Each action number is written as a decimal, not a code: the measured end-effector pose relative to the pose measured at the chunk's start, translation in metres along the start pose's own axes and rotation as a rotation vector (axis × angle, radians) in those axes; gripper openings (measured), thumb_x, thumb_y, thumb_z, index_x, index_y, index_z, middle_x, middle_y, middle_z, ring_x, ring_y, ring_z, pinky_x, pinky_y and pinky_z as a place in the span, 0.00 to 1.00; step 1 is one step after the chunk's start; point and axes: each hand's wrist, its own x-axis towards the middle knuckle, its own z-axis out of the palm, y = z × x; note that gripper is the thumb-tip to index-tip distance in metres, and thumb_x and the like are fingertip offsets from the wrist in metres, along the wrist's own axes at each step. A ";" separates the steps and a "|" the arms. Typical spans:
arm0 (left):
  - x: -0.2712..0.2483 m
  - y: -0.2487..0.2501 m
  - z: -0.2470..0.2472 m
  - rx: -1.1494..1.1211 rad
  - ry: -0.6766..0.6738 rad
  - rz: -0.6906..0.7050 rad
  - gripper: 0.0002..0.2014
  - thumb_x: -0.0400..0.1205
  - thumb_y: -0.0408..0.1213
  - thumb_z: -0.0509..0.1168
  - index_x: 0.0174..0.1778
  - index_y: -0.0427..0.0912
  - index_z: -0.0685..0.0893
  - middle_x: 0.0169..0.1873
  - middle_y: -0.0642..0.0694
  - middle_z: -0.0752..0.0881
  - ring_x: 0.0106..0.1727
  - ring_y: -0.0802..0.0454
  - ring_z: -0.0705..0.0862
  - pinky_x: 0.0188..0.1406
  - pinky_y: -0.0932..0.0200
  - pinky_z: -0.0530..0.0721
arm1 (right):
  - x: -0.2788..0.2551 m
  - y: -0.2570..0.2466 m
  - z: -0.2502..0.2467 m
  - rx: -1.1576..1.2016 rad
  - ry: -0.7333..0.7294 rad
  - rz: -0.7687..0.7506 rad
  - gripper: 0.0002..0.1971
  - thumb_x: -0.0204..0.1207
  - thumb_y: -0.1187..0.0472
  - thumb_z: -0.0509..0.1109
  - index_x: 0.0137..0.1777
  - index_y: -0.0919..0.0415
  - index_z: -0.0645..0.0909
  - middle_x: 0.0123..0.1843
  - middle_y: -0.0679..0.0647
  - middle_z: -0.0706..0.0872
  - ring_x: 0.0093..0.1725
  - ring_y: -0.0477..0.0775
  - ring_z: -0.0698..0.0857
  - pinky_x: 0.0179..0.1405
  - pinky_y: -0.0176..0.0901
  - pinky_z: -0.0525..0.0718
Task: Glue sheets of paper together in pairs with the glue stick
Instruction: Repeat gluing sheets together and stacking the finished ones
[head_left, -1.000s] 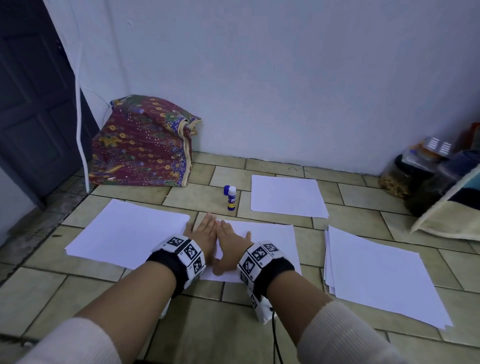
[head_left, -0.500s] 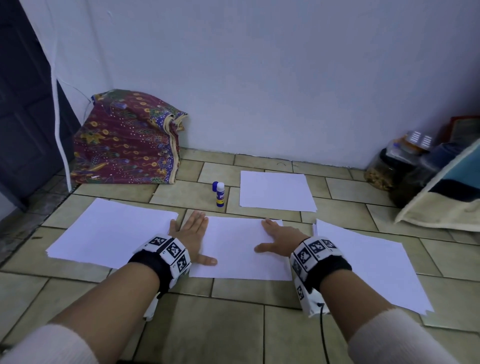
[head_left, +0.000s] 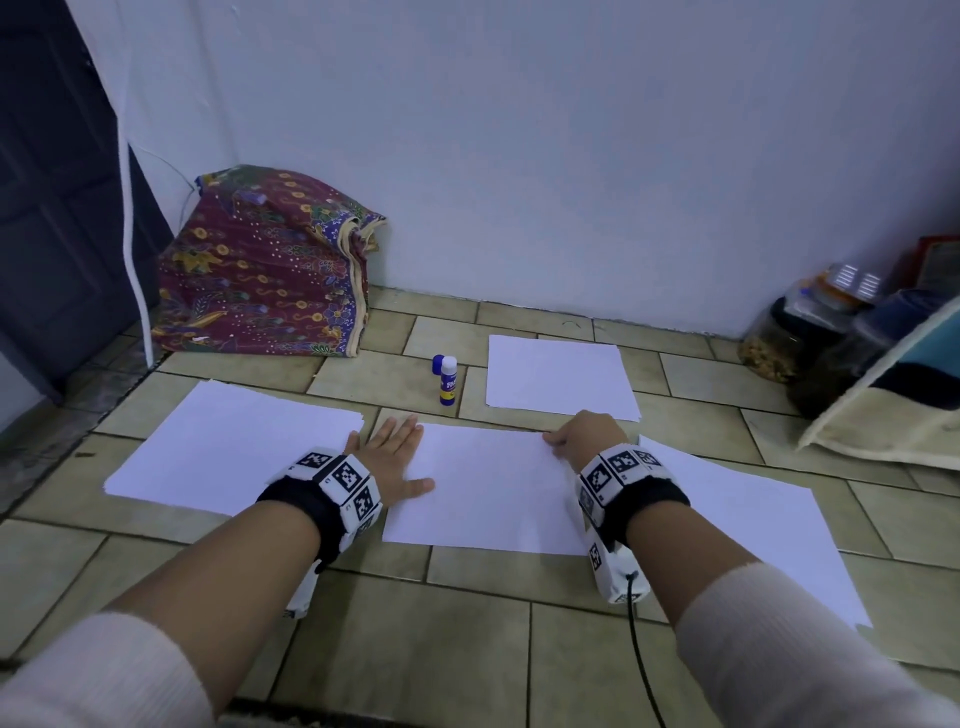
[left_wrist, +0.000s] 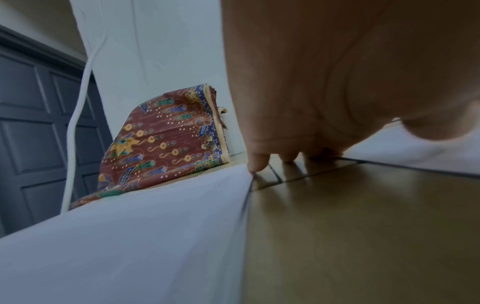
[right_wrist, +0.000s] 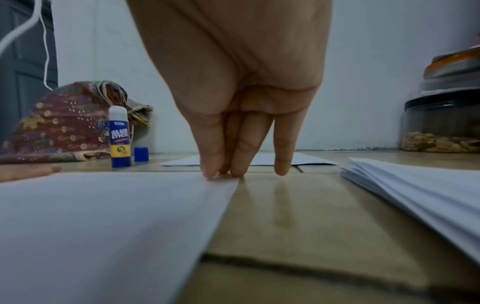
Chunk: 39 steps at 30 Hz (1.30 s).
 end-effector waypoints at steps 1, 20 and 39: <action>0.001 0.000 -0.001 0.007 0.002 -0.005 0.54 0.62 0.67 0.41 0.85 0.46 0.42 0.85 0.48 0.42 0.85 0.49 0.41 0.83 0.42 0.39 | 0.002 0.000 -0.001 0.007 -0.002 0.005 0.16 0.81 0.55 0.65 0.66 0.55 0.83 0.58 0.54 0.86 0.54 0.54 0.83 0.44 0.37 0.76; 0.007 -0.007 -0.010 0.229 -0.217 0.068 0.66 0.70 0.65 0.72 0.81 0.37 0.28 0.81 0.44 0.28 0.83 0.44 0.31 0.82 0.44 0.43 | -0.029 0.019 0.008 -0.108 -0.085 -0.248 0.49 0.72 0.47 0.76 0.85 0.53 0.47 0.84 0.51 0.59 0.80 0.55 0.64 0.77 0.45 0.64; 0.006 -0.006 -0.010 0.303 -0.266 0.039 0.74 0.63 0.62 0.78 0.78 0.35 0.23 0.79 0.41 0.23 0.81 0.42 0.26 0.82 0.43 0.38 | -0.048 0.013 0.005 -0.126 -0.223 -0.242 0.65 0.64 0.54 0.83 0.83 0.57 0.32 0.86 0.51 0.38 0.84 0.57 0.52 0.82 0.56 0.53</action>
